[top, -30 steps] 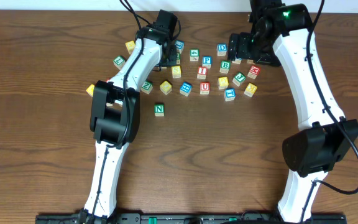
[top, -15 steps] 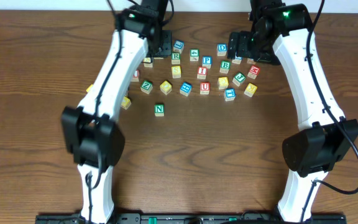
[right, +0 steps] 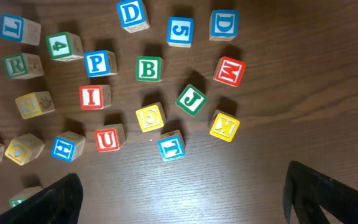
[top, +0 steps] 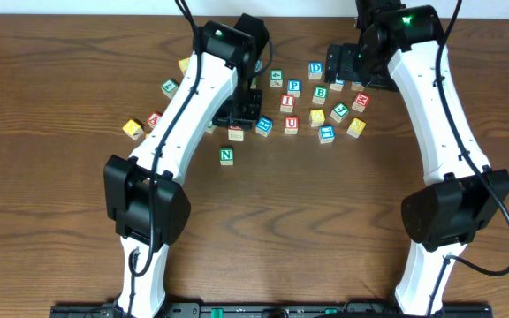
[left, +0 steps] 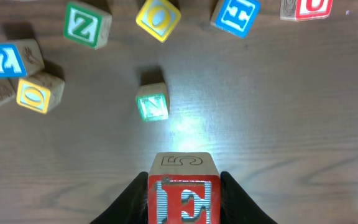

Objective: Spell out NEURIPS
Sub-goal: 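Carry the red E block down and set it right of the N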

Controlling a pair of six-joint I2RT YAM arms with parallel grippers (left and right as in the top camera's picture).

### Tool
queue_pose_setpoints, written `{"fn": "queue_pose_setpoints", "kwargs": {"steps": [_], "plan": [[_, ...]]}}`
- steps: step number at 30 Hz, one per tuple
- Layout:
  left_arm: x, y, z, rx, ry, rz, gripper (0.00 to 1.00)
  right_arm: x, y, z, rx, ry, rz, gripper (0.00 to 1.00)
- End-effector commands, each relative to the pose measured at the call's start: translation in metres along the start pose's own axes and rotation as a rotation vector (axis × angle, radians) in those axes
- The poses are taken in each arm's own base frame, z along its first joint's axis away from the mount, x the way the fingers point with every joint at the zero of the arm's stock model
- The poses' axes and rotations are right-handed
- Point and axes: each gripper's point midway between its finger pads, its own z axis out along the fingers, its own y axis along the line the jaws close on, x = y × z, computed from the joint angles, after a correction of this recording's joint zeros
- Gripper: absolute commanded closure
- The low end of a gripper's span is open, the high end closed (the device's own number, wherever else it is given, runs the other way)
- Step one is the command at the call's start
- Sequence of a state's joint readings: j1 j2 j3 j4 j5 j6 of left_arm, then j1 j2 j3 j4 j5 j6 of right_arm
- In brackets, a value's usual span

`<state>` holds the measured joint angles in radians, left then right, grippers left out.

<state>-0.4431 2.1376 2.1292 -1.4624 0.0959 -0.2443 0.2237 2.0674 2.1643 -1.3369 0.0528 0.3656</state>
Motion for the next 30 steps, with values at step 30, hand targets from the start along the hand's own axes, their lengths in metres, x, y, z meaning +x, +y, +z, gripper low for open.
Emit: {"fn": "queue_pose_setpoints", "kwargs": {"steps": [30], "plan": [[0.003, -0.010, 0.113, -0.141, -0.074, -0.111, 0.72, -0.005, -0.015, 0.001, 0.055, -0.019, 0.005, 0.01]]}}
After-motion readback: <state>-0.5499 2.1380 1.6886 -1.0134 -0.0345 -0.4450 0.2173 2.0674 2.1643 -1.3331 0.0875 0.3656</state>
